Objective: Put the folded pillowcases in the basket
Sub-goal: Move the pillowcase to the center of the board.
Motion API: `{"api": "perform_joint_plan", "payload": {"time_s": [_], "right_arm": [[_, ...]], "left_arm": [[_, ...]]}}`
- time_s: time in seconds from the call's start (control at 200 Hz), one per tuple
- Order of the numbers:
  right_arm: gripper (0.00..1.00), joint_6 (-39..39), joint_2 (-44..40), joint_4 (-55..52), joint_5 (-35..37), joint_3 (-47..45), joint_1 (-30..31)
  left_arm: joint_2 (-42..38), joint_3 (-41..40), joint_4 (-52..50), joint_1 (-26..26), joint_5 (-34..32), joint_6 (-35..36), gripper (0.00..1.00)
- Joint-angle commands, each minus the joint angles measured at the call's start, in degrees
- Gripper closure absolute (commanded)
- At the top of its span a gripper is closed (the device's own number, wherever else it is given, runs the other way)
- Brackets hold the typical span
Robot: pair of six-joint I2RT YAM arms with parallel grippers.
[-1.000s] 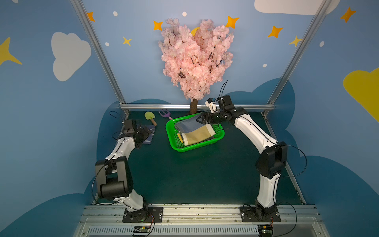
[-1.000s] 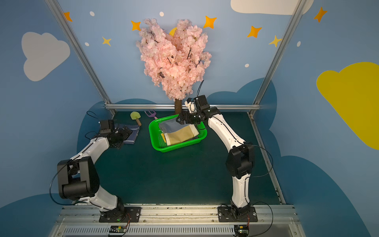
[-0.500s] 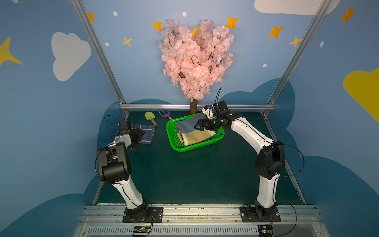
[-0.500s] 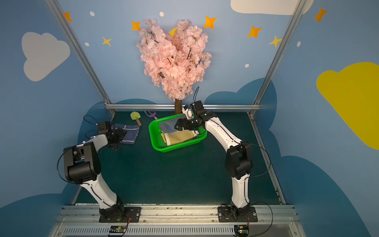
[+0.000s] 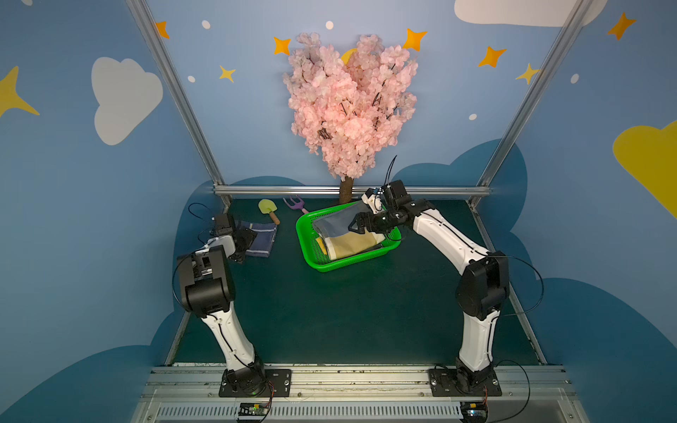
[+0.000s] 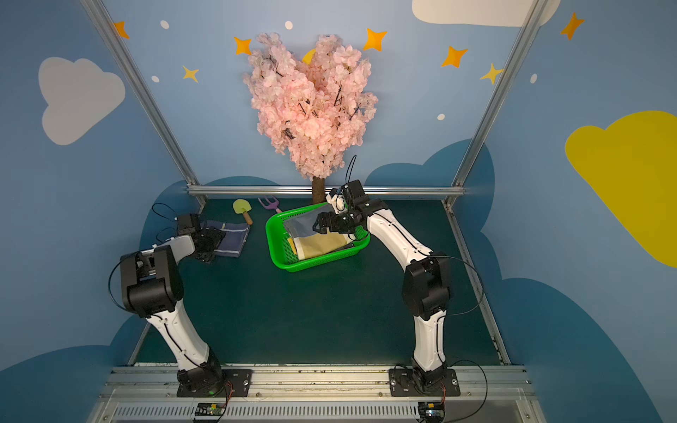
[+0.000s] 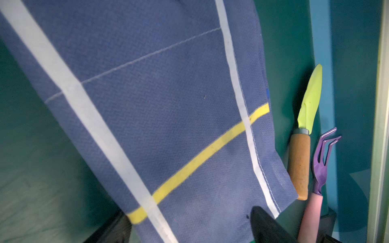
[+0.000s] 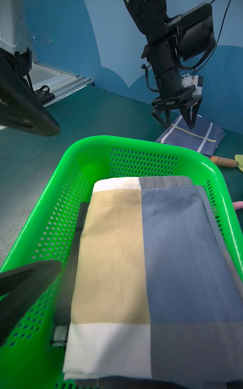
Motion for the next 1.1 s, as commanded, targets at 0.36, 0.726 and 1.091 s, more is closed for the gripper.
{"api": "perform_joint_plan", "payload": {"time_s": [0.36,0.726,1.091], "right_arm": [[0.03,-0.43,-3.23,-1.16,0.47,-3.79,-0.01],[0.03,-0.63,-7.64,-1.39,0.58,-8.57,2.55],[0.03,2.36,-15.73,2.12,2.06,-19.68,8.34]], "left_arm": [[0.39,-0.62,0.31,0.11,-0.79,0.92,0.97],[-14.81,-18.71,7.32,-1.27,2.21,-4.06,0.97],[-50.34,-41.56,-1.28,-15.49,-6.61,-8.39,0.97]]}}
